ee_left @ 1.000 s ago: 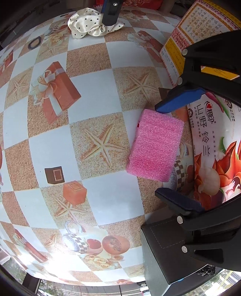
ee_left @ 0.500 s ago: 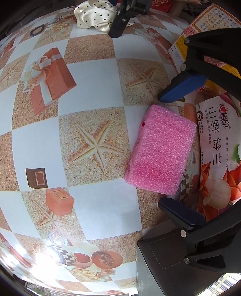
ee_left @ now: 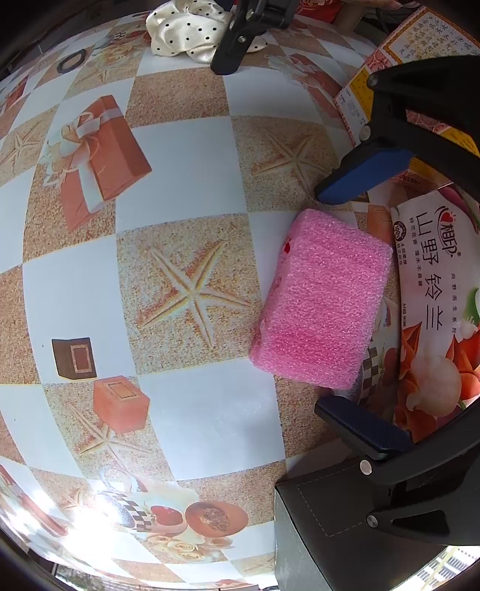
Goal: Organize soft objects
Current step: 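Lift the pink sponge and polka-dot scrunchie with both tools toward the box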
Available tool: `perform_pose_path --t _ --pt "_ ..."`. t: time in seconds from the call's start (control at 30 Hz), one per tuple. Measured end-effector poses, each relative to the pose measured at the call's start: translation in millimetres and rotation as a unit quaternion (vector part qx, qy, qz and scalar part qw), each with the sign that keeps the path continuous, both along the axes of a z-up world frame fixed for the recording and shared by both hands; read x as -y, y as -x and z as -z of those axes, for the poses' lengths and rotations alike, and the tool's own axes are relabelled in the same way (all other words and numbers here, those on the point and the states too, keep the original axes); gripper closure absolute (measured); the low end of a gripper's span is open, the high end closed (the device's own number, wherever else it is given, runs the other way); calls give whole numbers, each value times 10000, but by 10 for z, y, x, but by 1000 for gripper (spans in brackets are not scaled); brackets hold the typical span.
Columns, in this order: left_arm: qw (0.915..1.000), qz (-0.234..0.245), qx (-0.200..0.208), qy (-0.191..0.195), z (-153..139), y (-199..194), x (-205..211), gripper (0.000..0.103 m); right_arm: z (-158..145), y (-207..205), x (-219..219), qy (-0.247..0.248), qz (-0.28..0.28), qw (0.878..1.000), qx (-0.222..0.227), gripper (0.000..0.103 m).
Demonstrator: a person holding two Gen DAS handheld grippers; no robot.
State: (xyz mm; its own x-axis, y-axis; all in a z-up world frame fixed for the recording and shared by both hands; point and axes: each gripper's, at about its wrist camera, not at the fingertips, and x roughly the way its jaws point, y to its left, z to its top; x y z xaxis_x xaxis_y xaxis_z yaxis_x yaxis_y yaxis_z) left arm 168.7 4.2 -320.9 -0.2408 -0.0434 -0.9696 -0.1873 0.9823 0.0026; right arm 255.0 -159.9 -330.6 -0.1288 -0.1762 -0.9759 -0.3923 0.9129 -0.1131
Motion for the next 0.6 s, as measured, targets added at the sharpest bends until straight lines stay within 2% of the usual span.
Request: perform_pose_path --t 0.3,0.43,0.5,0.6 --pt "9999 -121 -24 -5 -37 -1 -37 0 -29 -28 -3 16 0 10000 -11 0" --pt "9996 -220 132 -74 -70 20 -15 0 -39 -34 -18 39 -68 9999 -79 0" --pt "9993 -179 290 -124 -124 40 29 4 -25 -31 -28 52 -185 9997 -148 0" --pt "9987 11 495 -92 -208 44 125 18 -38 0 -26 59 -291 9994 -191 0"
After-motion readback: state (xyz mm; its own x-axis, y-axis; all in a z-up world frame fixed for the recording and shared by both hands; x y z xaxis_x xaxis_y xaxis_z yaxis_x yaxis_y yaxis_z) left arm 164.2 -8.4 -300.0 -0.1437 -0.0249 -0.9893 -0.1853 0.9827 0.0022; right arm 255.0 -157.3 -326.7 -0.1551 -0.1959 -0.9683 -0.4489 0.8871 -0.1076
